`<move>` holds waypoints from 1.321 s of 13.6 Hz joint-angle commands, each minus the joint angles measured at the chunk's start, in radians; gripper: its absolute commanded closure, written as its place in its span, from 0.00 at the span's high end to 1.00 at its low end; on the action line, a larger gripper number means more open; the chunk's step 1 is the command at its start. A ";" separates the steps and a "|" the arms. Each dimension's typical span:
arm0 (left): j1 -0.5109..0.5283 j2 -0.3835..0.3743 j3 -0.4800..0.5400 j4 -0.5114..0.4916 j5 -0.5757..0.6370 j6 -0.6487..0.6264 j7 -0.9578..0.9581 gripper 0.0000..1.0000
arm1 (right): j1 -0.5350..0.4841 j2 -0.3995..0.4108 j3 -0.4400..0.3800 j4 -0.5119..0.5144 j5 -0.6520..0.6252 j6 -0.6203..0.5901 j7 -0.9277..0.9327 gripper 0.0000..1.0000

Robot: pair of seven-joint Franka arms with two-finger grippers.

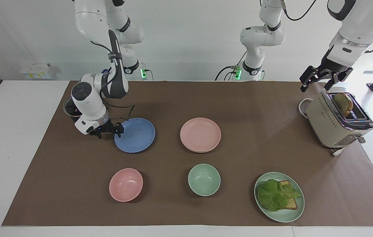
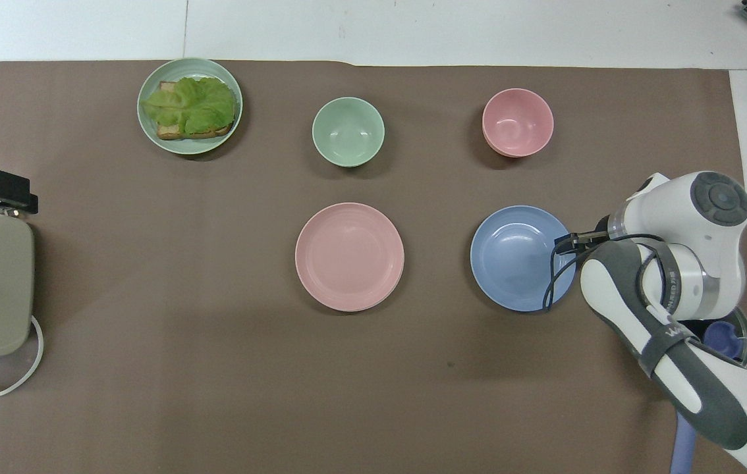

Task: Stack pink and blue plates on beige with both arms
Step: 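Grasp the rim of the blue plate with the right gripper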

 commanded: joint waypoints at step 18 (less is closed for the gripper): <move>0.011 -0.009 0.005 -0.003 0.010 -0.014 0.005 1.00 | -0.007 -0.120 0.006 0.228 0.106 -0.373 -0.095 0.00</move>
